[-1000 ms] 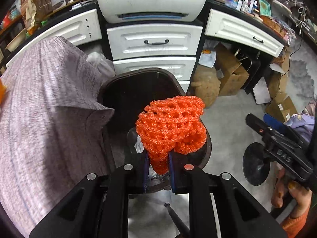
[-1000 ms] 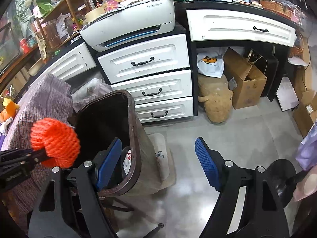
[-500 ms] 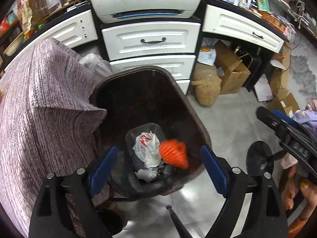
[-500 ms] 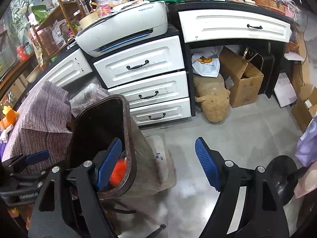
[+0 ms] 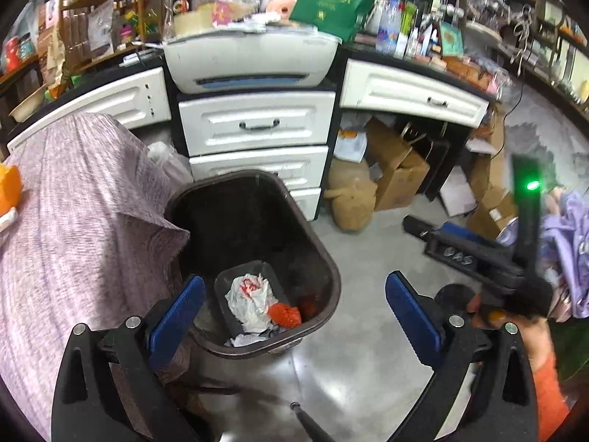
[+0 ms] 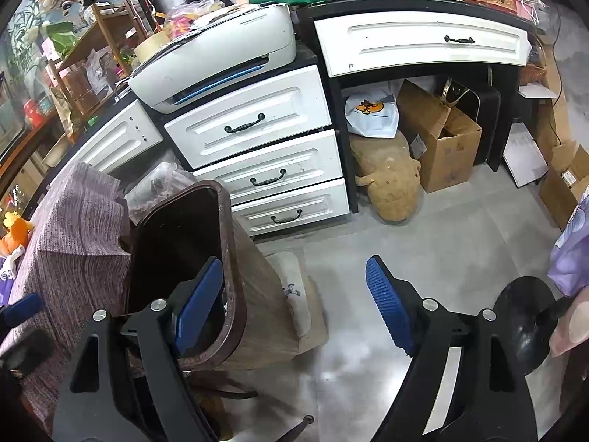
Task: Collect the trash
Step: 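Open the right tool over the bin while the left tool releases the orange net, then move both tools back over the table toward the purple bag and wrapper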
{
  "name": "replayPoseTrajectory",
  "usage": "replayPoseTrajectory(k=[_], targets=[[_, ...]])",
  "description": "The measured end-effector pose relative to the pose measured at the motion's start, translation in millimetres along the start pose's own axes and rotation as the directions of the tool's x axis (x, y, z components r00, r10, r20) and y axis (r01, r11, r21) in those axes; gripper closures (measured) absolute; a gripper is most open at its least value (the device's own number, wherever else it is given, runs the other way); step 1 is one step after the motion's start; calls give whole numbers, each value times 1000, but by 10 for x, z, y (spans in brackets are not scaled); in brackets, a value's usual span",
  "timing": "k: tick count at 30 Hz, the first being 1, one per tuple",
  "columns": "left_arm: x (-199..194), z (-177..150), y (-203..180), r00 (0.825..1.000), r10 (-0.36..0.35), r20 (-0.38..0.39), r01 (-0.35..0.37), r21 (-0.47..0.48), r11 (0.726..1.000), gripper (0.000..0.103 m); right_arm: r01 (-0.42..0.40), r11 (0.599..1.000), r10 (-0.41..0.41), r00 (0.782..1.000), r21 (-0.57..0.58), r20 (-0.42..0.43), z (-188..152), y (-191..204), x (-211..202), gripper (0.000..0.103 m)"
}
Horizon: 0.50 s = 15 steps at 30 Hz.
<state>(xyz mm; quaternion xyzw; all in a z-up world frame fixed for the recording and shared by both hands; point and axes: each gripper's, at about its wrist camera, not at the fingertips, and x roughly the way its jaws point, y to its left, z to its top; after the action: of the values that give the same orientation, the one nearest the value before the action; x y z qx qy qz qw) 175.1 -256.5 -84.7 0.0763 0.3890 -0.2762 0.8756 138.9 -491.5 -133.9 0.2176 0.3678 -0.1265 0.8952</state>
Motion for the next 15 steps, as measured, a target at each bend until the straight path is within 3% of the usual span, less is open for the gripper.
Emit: replayPoseTrajectory(k=[5, 15], targets=[[-345, 0, 10, 997, -13, 74, 13, -7, 1000, 6, -23, 1000, 23, 1000, -22, 6, 0, 105, -56, 23], [-765, -76, 244, 991, 27, 132, -22, -39, 999, 6, -85, 992, 88, 996, -95, 27, -39, 483, -233, 18]])
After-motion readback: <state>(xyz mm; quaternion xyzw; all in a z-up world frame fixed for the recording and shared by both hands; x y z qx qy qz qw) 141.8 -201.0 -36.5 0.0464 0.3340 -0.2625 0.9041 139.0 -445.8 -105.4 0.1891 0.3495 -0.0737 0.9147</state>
